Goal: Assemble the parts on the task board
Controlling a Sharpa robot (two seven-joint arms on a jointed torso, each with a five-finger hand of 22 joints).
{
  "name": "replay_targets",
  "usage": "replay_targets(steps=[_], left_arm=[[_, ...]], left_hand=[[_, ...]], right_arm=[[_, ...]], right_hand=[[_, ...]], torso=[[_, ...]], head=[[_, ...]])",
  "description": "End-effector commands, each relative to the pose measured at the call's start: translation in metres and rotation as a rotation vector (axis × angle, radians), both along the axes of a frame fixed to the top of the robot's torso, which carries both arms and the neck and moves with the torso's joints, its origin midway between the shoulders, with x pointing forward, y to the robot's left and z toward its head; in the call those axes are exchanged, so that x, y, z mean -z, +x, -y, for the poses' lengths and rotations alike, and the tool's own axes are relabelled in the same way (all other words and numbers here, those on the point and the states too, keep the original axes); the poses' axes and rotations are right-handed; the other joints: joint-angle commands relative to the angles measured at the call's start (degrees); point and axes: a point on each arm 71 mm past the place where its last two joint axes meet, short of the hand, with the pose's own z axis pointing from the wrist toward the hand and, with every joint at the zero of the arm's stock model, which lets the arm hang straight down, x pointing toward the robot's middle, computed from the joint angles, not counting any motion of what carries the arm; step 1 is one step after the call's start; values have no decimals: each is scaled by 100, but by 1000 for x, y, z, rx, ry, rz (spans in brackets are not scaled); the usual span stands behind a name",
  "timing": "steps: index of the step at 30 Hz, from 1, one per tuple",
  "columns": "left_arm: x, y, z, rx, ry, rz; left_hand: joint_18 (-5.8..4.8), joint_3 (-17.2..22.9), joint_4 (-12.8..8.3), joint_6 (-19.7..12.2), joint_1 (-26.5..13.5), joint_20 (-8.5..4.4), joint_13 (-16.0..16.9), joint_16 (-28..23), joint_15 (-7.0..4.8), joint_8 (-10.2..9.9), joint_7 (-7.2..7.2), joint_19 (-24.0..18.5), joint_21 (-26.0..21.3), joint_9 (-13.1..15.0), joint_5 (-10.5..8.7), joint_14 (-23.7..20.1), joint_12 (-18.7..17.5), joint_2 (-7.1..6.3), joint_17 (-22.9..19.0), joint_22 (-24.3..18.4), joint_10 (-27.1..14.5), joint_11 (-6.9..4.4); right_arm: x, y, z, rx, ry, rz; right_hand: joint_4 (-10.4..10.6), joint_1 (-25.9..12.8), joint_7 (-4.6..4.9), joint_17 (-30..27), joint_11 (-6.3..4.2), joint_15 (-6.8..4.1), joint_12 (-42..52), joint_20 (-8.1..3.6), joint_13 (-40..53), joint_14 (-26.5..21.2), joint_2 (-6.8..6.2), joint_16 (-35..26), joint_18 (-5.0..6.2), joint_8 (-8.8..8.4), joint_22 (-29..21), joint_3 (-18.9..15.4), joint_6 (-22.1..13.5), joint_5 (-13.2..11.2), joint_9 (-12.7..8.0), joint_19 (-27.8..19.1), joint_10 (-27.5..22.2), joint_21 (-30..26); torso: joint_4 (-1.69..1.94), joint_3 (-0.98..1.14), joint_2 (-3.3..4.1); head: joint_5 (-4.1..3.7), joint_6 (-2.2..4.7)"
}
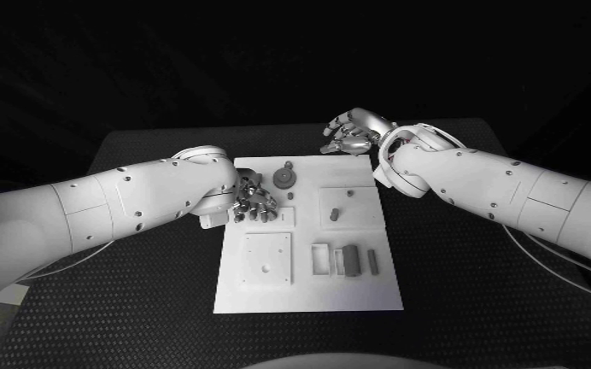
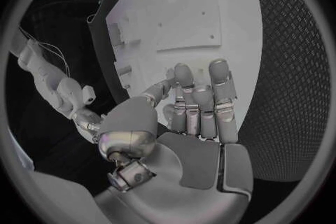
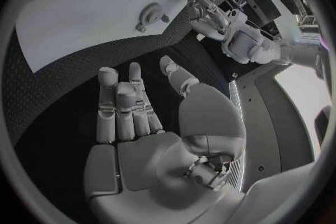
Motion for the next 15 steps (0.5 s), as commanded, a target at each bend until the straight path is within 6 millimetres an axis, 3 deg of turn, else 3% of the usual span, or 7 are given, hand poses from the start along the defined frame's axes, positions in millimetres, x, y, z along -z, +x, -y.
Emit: replay_targets(steps=[1,15], left_arm=[[-2,-1,4,54,46,62],[-3,-4,7,95,108,139]], left_hand=[[-26,1257,-1211,135,7,-9,2,-20,-16,-13,162,50,-3,9,-39,14,-18,-13,-3,96,-10,24],[-24,1300,-1211,161,35,-12,7,-13,-20,3,154,77,2,22,1,38,-9,-30,-1,98,16,17]], right_arm=[[0,-1,-2,-14,-4,-6],[0,-1,-1,-13,-5,-6]], right_hand=[[20,-40,60,-6,13,3,-36,-29,6,-52,-1,31,352,34,103,19,-5,9,-7,-12,-25,-29],[23,-45,60,-6,13,3,-36,-28,7,-53,1,32,352,36,103,19,-6,9,-8,-12,-26,-30]], torso=[[3,3,1],[-1,8,1]], head=[[7,1],[21,7]])
